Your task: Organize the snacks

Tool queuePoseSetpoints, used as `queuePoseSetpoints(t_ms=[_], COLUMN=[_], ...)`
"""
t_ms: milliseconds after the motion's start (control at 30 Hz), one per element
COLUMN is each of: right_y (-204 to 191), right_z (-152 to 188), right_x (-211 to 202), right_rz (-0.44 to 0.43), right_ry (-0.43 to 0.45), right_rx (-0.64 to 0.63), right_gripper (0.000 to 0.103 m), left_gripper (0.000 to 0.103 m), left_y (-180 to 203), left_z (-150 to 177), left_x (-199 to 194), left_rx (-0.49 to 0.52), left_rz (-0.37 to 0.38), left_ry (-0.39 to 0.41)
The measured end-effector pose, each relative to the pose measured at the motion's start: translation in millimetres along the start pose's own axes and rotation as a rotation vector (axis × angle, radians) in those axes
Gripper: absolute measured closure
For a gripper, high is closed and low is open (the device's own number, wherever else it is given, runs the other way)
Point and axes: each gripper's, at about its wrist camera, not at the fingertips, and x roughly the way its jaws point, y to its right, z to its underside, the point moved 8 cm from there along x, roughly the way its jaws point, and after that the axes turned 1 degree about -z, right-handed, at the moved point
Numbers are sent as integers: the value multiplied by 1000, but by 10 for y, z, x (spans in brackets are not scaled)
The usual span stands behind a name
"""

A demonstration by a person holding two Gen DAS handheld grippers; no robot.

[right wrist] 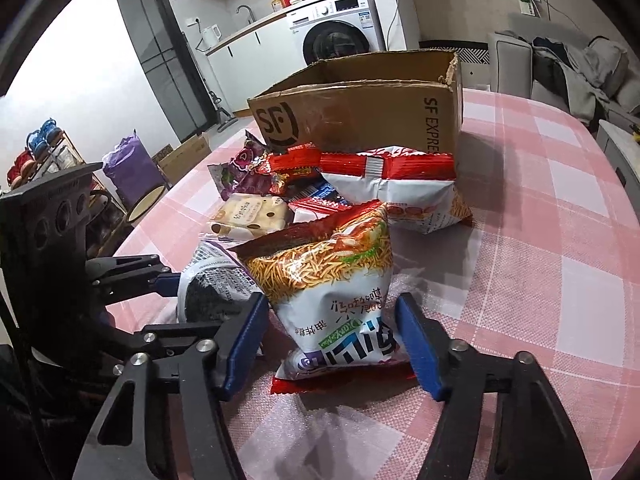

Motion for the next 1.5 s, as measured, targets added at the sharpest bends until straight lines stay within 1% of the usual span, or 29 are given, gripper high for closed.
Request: queuePoseSetpoints(t_ms=[67, 133, 233, 300, 367, 433, 467, 533, 567, 700, 800, 933, 1333, 1500], right_y=[0, -38, -69, -70, -70, -66, -63, -54, -54, -66, -76, -131, -209, -206], right_z=[-14, -54, -113, -129, -124, -101, -89, -54, -39, -14, -16, -58, -230, -292], right_x=[-21, -89, -200, -235, -242, -215, -201, -159, -127, -2, 15, -81, -376, -494], right_rz=[-6, -29, -40, -37, -29, -36, -41, -36, -37, -20, -25, -29, -86, -88], right_ry=[13, 41, 78, 83, 82, 57, 49, 32, 23, 1, 11, 57, 175, 214], right_rx=[4, -1, -8, -11, -20, -17, -14, -16, -12, -3, -5, -35, -27, -16], right_gripper=[48, 58, 66, 67, 67, 67, 66, 57, 55, 53, 53, 61, 62, 62], left_gripper=[58, 58, 58, 58, 58, 58, 58, 58, 58, 58, 58, 58, 58, 58], left_y=[0, -6, -14, -17, -27, -42, -43, -41, -43, -55, -61, -68, -79, -96], left_z=[1, -2, -23, -32, -31, -20, -17, -15, -16, -3, -5, -11, -129, -176], left_x=[-7, -21, -55, -66, -67, -53, -48, -52, -50, -23, -22, -41, -317, -429], left_rx=[0, 0, -1, 0, -1, -2, -1, -1, -1, -5, -12, -17, -9, -12], left_rz=[0, 0, 3, 2, -1, -8, -9, -9, -11, -20, -19, -22, -22, -28], left_ry=[3, 7, 17, 20, 19, 12, 10, 9, 10, 5, 7, 14, 93, 122])
